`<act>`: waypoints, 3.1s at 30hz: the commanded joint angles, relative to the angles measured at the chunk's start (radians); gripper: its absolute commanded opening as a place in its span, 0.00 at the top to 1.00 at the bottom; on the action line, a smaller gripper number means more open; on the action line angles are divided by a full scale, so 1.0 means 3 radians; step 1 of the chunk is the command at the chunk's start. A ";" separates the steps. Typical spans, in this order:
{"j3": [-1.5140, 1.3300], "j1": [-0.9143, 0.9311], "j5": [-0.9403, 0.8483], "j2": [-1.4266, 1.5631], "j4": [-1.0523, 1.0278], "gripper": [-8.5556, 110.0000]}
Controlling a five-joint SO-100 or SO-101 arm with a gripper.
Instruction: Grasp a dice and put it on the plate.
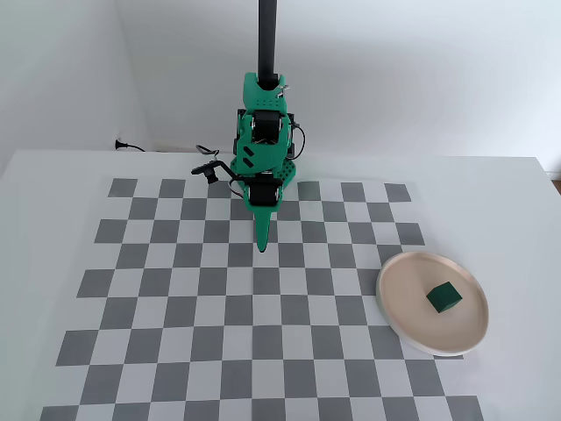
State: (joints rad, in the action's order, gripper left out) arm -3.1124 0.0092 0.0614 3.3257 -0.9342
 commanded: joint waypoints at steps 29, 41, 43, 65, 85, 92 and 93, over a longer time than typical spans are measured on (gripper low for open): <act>0.0061 -0.0020 -0.0031 0.0036 -0.0005 0.96; 0.0061 -0.0020 -0.0031 0.0036 -0.0005 0.96; 0.0061 -0.0020 -0.0031 0.0036 -0.0005 0.96; 0.0061 -0.0077 -0.0061 0.0036 -0.0005 0.96; 0.0061 0.0394 -0.2270 0.0020 0.0189 0.96; 0.0061 0.0302 -0.3211 0.0026 0.0097 0.96; 0.0061 0.0240 -0.3319 0.0026 0.0066 0.96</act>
State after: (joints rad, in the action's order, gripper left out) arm -3.1124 0.1181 -0.8452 3.3257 -0.9020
